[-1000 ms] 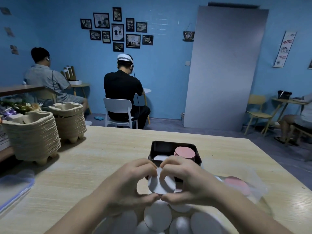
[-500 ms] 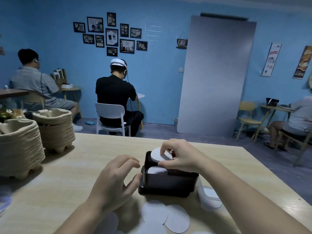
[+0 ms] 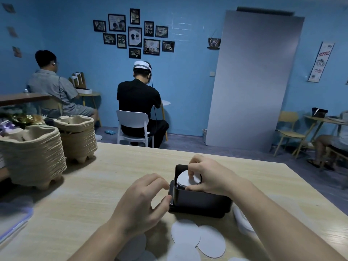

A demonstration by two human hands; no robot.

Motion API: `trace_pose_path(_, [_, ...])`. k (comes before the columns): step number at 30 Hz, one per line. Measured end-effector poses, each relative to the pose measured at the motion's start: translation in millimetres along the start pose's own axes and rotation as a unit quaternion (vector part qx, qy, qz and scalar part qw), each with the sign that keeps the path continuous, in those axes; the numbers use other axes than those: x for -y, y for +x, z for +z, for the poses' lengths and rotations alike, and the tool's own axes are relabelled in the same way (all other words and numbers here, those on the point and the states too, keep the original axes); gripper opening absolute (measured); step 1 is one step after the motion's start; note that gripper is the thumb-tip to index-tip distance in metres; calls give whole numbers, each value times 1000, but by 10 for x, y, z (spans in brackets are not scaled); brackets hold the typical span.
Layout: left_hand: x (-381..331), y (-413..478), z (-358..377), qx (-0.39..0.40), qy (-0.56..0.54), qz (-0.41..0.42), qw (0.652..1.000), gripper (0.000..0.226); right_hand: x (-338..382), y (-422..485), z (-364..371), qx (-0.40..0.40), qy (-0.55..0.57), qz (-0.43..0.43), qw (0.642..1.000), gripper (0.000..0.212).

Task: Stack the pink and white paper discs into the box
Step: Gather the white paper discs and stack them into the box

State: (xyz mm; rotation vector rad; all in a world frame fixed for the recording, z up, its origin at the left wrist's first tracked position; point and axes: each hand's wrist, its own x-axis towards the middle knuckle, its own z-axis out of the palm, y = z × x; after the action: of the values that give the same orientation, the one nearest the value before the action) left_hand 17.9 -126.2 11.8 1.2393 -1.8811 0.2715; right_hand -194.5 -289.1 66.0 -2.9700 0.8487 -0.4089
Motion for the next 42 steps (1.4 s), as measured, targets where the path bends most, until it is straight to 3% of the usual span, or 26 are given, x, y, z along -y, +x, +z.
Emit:
trace_pose_path(8, [-31,1,-43,34,-6,-6,999,13,-97,24,74,-3,2,-22,1000,25])
trace_pose_path(14, [43,-107,-172,82,-16,-46,995,14,-64,-112,-59,-73,65,-23,995,11])
trace_pose_path(23, [213,-579,-522,161,-11,-132,978,19,497,-623,-20,-135,102,-85,982,13])
trace_pose_path(28, [98,-784,-585,171,-12,-130,977,11,687,-778,315,-74,133,-141,978,8])
trace_pose_path(33, [-18,-941,-637,180,-7,-159,971,30,709,-884,532,-22,180,-159,971,2])
trace_pose_path(38, [-61,-934,-637,203,33,-181,962,40,680,-966,450,-5,164,-158,974,18])
trace_pose_path(42, [-42,-934,-637,233,60,-189,952,57,609,-1026,318,76,201,-122,969,42])
